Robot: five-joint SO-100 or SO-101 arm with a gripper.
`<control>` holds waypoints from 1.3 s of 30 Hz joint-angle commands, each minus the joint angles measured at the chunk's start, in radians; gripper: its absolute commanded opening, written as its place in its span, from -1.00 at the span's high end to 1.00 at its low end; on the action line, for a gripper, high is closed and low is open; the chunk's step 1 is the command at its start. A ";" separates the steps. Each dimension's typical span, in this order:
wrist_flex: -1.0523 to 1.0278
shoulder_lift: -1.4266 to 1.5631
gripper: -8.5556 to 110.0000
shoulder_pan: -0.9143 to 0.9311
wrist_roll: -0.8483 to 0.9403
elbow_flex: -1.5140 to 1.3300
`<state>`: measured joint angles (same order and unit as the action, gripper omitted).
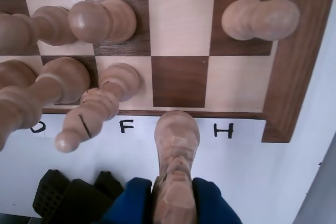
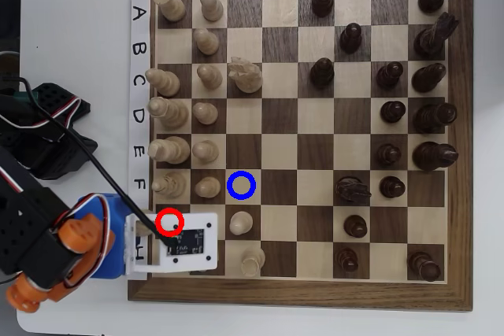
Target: Move the piece to destination
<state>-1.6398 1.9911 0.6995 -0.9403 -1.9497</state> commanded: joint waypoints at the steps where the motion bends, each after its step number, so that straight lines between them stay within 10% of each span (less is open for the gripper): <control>1: -0.046 0.112 0.86 0.048 0.063 0.255; 39: -0.034 0.252 0.86 -0.310 -0.066 0.606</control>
<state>-1.6766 2.1660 0.5507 -0.8851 -1.5570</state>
